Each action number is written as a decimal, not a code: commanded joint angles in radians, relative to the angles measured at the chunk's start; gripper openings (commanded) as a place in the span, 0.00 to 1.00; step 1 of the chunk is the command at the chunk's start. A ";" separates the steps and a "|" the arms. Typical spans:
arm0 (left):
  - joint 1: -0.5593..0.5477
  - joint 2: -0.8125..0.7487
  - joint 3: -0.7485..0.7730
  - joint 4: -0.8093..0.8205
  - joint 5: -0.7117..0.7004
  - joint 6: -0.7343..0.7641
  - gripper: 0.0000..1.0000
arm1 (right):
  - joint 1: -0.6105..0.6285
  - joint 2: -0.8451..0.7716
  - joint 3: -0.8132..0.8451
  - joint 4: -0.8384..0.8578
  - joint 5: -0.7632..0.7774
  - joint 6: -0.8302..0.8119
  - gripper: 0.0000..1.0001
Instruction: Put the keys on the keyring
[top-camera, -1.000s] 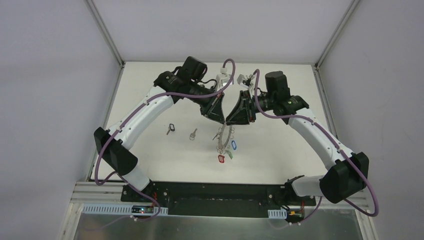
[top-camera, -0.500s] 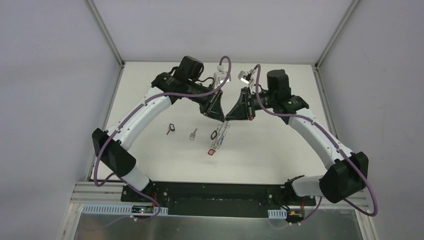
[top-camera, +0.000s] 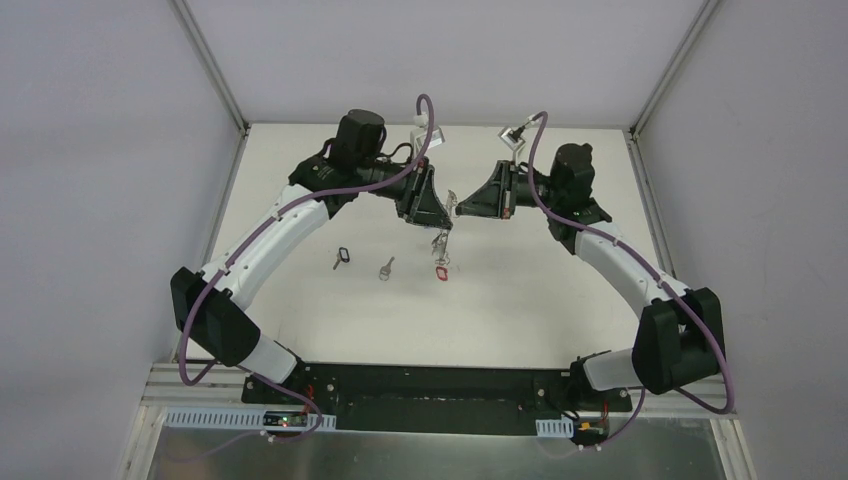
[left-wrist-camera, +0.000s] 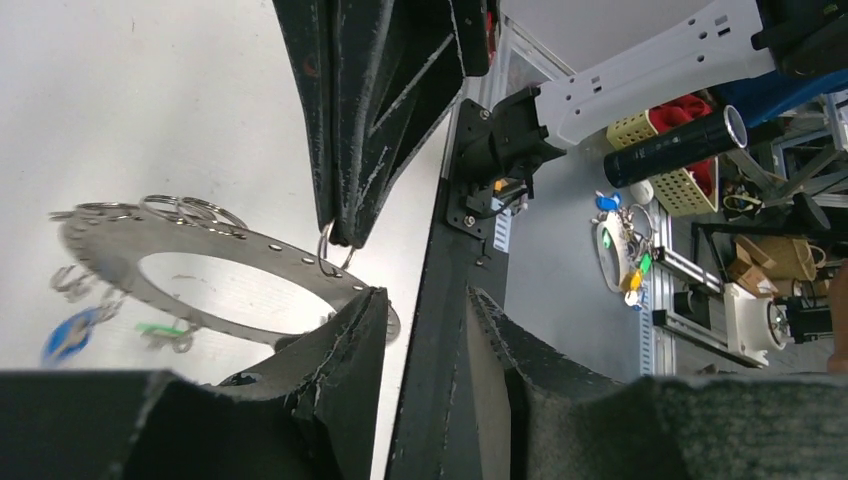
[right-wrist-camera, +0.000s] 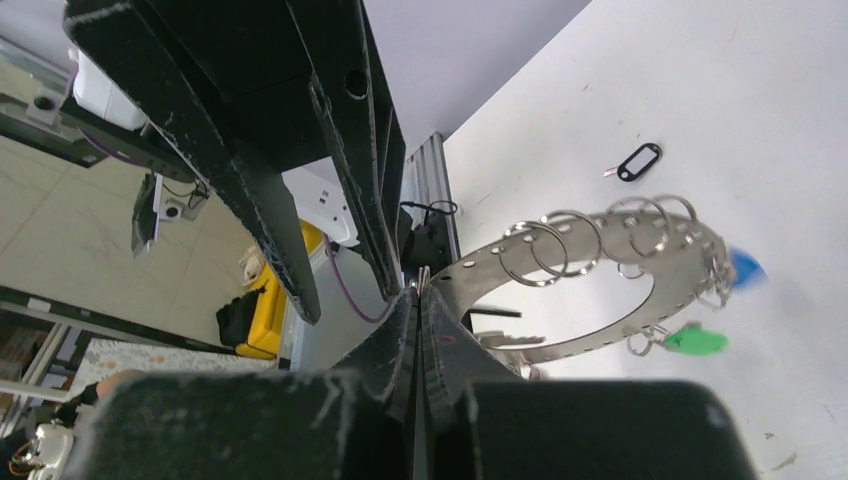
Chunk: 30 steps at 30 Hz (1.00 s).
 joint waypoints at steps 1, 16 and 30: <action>0.009 -0.007 -0.022 0.130 0.060 -0.101 0.35 | -0.014 -0.016 -0.008 0.215 0.018 0.122 0.00; 0.078 -0.011 -0.048 0.282 0.079 -0.265 0.31 | -0.040 -0.018 -0.130 0.618 -0.044 0.250 0.00; 0.068 0.011 -0.039 0.270 0.092 -0.253 0.28 | -0.040 0.027 -0.154 0.867 0.004 0.420 0.00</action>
